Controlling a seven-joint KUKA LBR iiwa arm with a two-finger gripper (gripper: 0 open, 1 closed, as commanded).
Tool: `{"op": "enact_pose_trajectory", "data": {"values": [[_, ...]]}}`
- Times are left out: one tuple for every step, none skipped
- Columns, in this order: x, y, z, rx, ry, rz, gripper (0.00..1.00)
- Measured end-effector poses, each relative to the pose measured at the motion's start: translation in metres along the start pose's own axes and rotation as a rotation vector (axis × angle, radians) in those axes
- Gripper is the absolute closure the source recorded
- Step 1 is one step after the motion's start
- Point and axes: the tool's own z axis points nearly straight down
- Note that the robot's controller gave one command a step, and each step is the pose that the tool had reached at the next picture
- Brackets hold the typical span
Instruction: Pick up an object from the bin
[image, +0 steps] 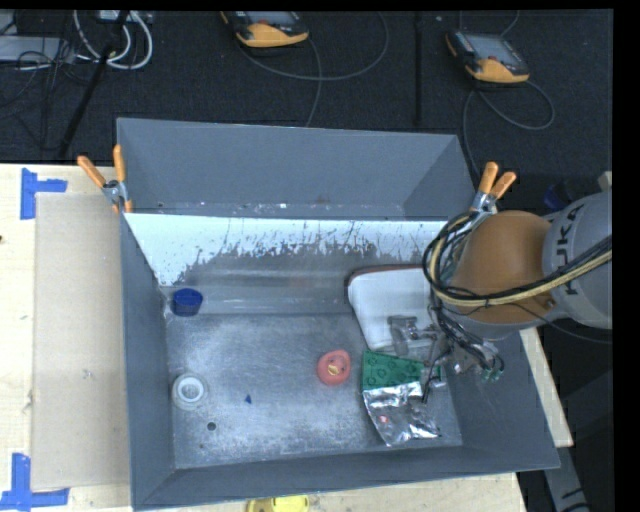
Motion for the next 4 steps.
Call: {"op": "enact_pose_trajectory", "data": {"values": [[0.0,0.0,-0.002,-0.001,0.003,0.001,0.0],[0.017,0.033,0.001,-0.001,0.009,-0.089,0.0],[0.017,0.033,0.002,-0.002,0.009,-0.087,0.0],[0.017,0.033,0.002,-0.002,0.009,-0.086,0.0]]}}
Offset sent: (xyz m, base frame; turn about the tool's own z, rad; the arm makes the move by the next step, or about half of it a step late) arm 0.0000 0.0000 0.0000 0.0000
